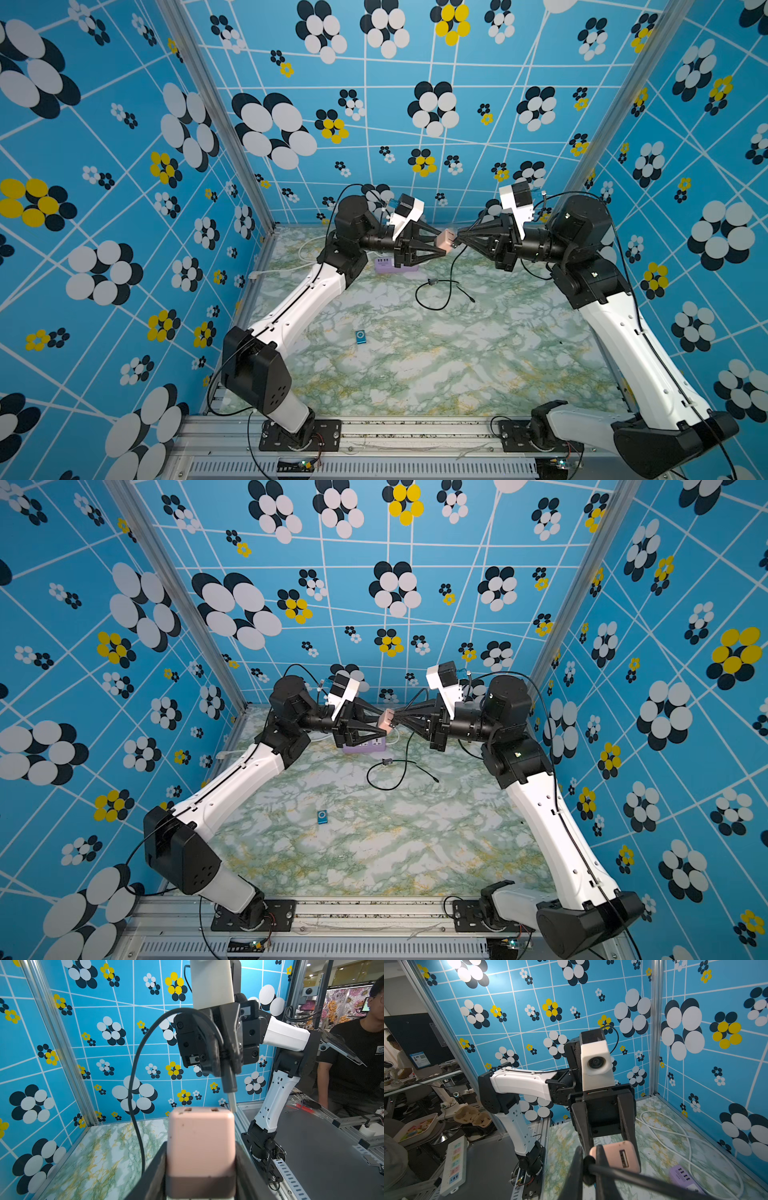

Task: Charge mp3
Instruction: Insert the charging cable into the plug.

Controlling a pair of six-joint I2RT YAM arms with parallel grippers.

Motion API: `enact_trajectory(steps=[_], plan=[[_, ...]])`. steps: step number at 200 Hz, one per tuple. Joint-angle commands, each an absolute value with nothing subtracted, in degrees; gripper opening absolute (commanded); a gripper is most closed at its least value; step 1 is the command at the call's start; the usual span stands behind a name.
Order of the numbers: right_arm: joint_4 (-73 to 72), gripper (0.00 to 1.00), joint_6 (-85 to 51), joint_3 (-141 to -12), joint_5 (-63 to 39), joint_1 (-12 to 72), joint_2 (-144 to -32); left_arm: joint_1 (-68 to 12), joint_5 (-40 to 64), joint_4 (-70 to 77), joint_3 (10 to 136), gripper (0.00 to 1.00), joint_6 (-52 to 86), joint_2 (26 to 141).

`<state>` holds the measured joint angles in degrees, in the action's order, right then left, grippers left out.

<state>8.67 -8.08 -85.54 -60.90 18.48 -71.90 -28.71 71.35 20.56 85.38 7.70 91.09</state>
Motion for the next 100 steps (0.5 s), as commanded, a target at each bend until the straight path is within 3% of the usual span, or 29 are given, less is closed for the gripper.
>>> enact_trajectory(steps=[1, 100], plan=[[8.44, 0.0, -7.04, -87.46, -61.96, 18.64, -72.33, -29.71, 74.5, 19.9, 85.87, 0.18, 4.85, 89.09], [14.57, 0.0, -2.17, -90.52, -61.46, 18.63, -73.34, -29.92, 76.73, 20.87, 86.28, 0.17, 7.92, 90.18]])
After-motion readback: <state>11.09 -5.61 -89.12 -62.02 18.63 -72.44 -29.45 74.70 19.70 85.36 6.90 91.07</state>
